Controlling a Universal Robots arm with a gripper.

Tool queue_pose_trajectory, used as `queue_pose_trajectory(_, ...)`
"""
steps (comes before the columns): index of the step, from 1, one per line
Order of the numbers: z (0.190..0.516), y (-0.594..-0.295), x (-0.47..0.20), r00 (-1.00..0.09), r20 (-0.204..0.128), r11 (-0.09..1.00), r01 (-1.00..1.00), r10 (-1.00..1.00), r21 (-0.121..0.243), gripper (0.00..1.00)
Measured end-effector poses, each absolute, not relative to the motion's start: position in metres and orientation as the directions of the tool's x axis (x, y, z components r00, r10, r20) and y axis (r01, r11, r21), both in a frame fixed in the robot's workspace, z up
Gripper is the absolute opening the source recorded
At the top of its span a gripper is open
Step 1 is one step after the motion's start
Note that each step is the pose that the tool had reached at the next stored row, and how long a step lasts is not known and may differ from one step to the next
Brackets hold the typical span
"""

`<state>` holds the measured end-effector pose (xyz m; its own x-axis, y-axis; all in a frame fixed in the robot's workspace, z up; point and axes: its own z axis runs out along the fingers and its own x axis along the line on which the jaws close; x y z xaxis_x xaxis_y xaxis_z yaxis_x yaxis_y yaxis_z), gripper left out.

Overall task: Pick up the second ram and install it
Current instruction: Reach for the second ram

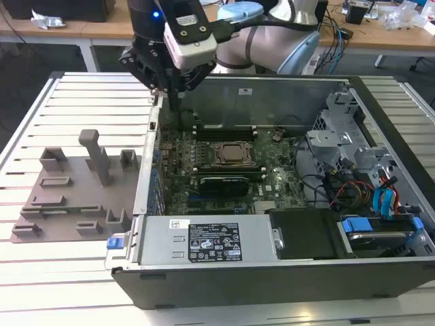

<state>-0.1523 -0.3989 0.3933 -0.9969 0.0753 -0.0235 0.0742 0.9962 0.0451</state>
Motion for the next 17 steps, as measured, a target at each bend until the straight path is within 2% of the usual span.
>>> queue_pose_trajectory(15, 0.391, -0.399, -0.233, -0.997, -0.024, 0.996, 0.074, 0.075, 0.045, 0.1)
queue_pose_trajectory(17, 0.39, -0.399, -0.263, -0.997, -0.024, 0.996, 0.074, 0.075, 0.045, 0.1)
